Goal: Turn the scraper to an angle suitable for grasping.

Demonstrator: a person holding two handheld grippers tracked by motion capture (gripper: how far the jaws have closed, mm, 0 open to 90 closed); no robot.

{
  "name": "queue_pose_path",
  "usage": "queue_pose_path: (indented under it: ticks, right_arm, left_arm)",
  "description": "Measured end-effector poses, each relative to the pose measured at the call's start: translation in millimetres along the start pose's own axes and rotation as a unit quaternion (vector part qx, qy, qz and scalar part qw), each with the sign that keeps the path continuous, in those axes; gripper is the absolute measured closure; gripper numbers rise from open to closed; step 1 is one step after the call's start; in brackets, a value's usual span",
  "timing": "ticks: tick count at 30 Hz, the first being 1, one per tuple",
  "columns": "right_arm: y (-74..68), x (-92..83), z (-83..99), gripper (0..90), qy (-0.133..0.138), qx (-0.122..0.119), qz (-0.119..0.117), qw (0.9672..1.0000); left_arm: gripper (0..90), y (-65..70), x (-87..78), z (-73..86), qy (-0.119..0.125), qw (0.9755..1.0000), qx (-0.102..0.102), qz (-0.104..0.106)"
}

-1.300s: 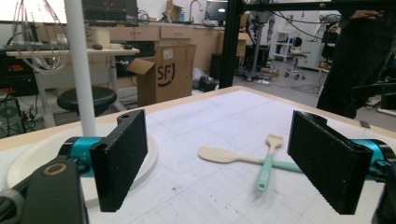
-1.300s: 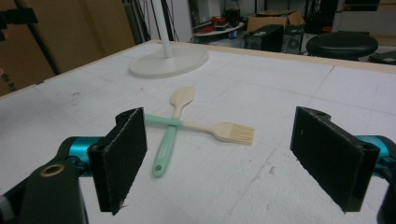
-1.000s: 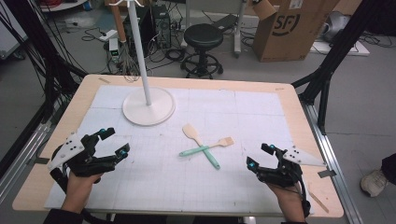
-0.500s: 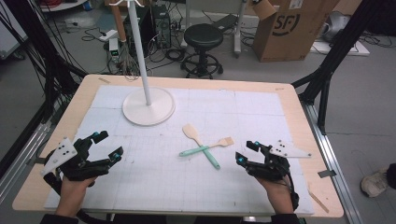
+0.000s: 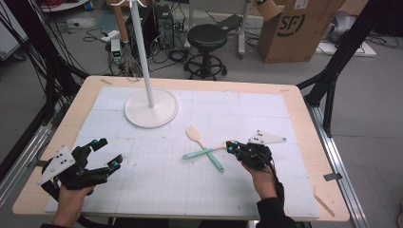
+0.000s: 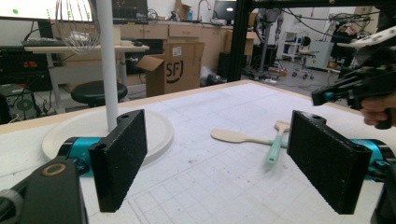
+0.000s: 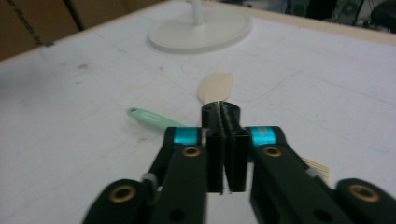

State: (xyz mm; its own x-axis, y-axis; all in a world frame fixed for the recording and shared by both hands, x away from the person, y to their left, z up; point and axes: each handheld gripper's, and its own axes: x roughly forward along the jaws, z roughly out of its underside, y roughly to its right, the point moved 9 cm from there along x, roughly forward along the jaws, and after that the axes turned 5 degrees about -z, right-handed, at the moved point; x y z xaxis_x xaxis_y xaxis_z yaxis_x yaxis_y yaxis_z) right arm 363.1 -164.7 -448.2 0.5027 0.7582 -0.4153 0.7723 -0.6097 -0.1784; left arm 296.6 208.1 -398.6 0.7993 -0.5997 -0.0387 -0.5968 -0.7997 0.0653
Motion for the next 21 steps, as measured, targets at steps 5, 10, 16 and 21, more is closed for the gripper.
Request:
queue_pose_path:
  ticks: [5, 10, 16, 21]
  right_arm:
    - [23.8, 40.6, 6.6, 89.8, -0.069, 0.025, 0.016, 0.9972]
    - [41.2, 68.8, 15.4, 89.8, -0.12, 0.032, 0.034, 0.9917]
    - [47.1, 77.6, 18.7, 89.8, -0.157, 0.004, 0.043, 0.9867]
    - [44.8, 66.9, 22.1, 90.0, -0.193, -0.014, 0.028, 0.9806]
  left_arm:
    - [21.2, -2.5, -3.0, 1.8, 0.003, 1.0, -0.004, -0.002]
    - [21.5, -3.6, -4.5, 4.7, -0.001, 1.0, -0.006, 0.001]
    - [21.8, -3.5, -3.3, 7.0, -0.004, 0.9999, -0.009, 0.004]
    - [21.9, -3.5, -2.4, 9.5, -0.003, 0.9999, -0.014, 0.007]
